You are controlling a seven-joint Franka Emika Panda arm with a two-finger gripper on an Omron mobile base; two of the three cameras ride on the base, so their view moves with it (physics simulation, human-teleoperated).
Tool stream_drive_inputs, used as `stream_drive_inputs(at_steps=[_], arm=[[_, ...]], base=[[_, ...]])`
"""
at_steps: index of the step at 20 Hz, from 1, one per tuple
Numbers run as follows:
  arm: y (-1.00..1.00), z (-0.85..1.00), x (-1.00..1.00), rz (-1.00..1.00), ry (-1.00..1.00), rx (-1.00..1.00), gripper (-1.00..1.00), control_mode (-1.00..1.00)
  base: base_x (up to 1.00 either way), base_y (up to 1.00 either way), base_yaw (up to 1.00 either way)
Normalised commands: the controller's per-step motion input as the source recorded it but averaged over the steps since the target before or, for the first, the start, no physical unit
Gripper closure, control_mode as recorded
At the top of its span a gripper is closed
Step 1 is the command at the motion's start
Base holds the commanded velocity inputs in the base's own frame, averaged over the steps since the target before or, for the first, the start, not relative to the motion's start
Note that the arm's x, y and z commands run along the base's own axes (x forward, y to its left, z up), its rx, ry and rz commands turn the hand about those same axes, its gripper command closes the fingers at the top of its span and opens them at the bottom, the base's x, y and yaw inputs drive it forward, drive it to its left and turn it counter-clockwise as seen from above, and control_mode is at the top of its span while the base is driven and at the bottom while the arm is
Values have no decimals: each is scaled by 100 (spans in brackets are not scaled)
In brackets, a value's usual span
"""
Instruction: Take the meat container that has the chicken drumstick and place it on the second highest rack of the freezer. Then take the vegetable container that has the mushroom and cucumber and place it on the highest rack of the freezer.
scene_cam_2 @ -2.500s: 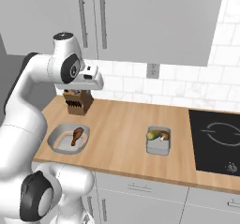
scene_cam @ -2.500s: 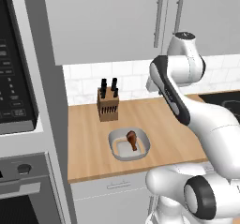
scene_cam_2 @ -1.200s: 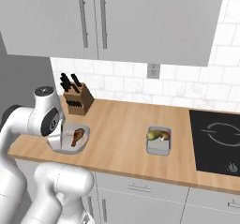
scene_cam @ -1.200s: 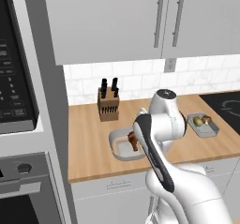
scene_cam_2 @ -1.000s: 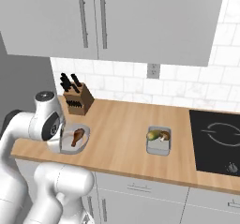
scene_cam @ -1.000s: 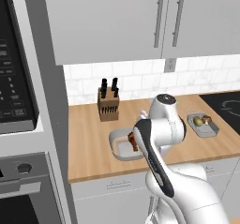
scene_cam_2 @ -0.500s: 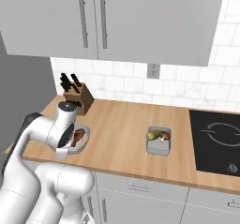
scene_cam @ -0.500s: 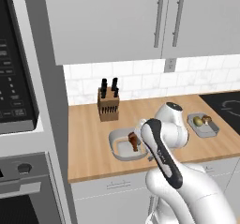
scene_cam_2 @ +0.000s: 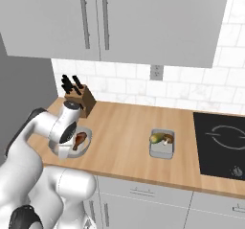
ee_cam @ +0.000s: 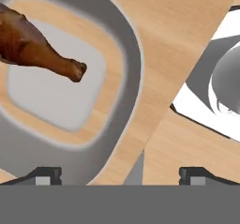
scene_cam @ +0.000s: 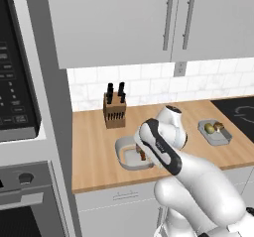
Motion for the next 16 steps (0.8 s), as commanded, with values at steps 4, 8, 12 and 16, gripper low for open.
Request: stream_drive_inputs(at_steps=[4, 8, 12, 16], arm=[[28, -29, 1, 0, 0, 0, -100, -100], [11, -24, -4, 0, 0, 0, -100, -100], [1, -24, -2, 0, 0, 0, -100, -100], [0, -36, 0, -2, 0, 0, -100, -100]], base=[[0, 0, 0], [0, 0, 0], [0, 0, 0], [0, 0, 0]])
